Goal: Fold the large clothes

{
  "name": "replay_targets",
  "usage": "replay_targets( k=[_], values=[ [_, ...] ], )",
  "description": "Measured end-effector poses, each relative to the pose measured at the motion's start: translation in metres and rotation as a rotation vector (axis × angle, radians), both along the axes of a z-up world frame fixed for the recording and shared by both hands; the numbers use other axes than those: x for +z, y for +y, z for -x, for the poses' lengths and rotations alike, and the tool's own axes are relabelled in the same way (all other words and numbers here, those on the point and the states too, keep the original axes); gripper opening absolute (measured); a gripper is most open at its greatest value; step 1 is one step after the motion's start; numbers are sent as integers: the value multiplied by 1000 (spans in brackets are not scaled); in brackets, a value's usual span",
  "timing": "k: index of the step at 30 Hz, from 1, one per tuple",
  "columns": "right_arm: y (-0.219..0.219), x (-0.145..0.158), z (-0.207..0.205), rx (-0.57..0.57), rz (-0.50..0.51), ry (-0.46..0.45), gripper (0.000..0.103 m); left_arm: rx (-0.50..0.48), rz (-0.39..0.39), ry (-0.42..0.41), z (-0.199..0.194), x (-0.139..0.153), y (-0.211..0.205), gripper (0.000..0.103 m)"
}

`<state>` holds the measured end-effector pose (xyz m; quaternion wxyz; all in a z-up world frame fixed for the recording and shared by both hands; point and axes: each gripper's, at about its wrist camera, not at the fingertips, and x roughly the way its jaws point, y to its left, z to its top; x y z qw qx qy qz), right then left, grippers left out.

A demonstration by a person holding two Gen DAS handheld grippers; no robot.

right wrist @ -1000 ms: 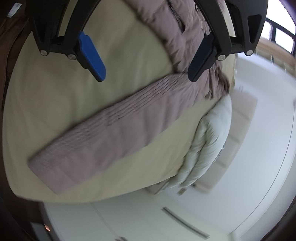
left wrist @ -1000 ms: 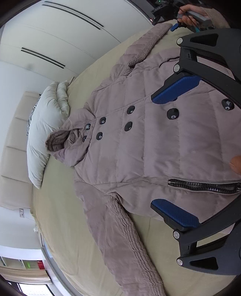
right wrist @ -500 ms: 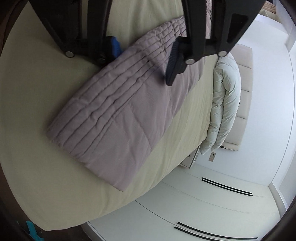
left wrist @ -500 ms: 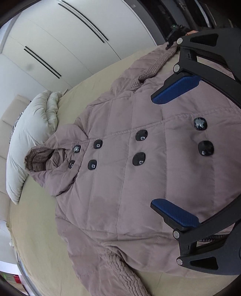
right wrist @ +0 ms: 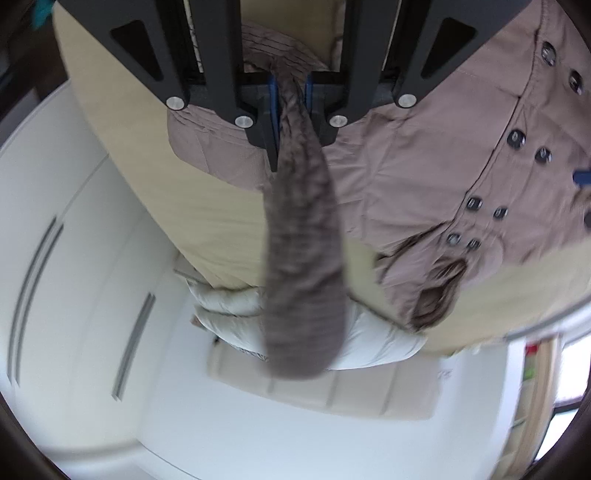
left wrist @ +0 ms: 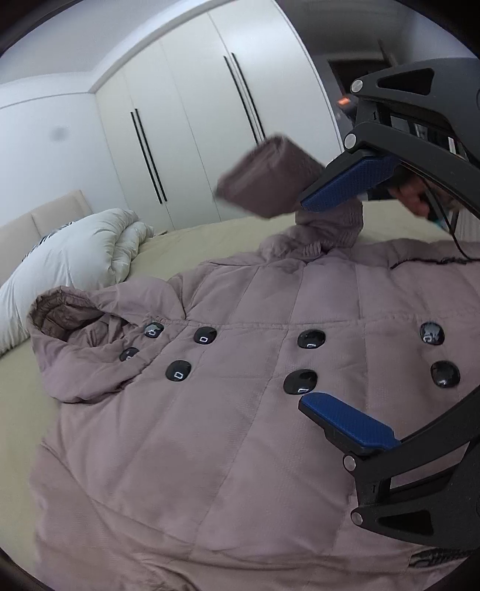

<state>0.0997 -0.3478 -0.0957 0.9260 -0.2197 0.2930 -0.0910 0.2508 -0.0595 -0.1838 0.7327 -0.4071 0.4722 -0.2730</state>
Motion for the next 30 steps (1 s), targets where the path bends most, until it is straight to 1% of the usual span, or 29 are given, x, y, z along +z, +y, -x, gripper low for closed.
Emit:
replay_targets(
  k=[1,2,4,7,10,11,12,13,14,15,16,17,18,19,20,21,22,24,25,27,30],
  values=[
    [19,-12,0,40,36,25,12,-16,32,20,-3,-5,0,100],
    [34,-20,-9,71,57,49,12,-33,60,38,-5,-10,0,100],
    [55,-34,-6,102,86,73,12,-42,96,83,-10,-21,0,100],
    [69,-36,-1,102,86,74,12,-56,158,101,-15,-27,0,100],
    [77,-30,-7,106,83,70,12,-60,233,124,-20,-34,-3,100],
    [81,-32,-13,118,84,73,12,-74,240,119,-24,-33,-6,100],
    [90,-38,-23,132,88,79,12,-90,230,114,-30,-33,-11,100],
    [94,-37,-21,144,92,80,12,-100,212,123,-35,-35,-17,100],
    [101,-44,-30,154,93,82,13,-106,220,136,-39,-39,-21,99],
    [105,-46,-33,161,87,85,13,-114,240,140,-43,-43,-25,94],
    [109,-49,-39,167,77,92,14,-130,249,146,-44,-45,-28,70],
    [112,-50,-40,169,72,95,14,-148,252,168,-48,-48,-31,41],
    [114,-50,-40,167,68,89,14,-152,260,189,-49,-53,-33,32],
    [114,-51,-41,168,54,91,20,-156,264,191,-51,-54,-34,28],
    [113,-52,-42,167,34,99,23,-159,247,180,-53,-52,-33,24],
    [111,-50,-41,166,1,103,36,-155,236,169,-56,-50,-31,23],
    [106,-46,-37,168,-47,102,60,-142,235,157,-59,-46,-25,22],
    [90,-35,-27,159,-182,76,82,-98,218,125,-70,-37,-9,21],
    [78,-30,-22,141,-266,63,84,-71,191,99,-77,-30,3,21],
    [43,-20,-16,85,-486,63,84,-15,125,48,-89,-16,29,21],
    [-25,-20,-10,-35,-904,52,84,67,12,-9,-103,-4,66,21]
  ],
)
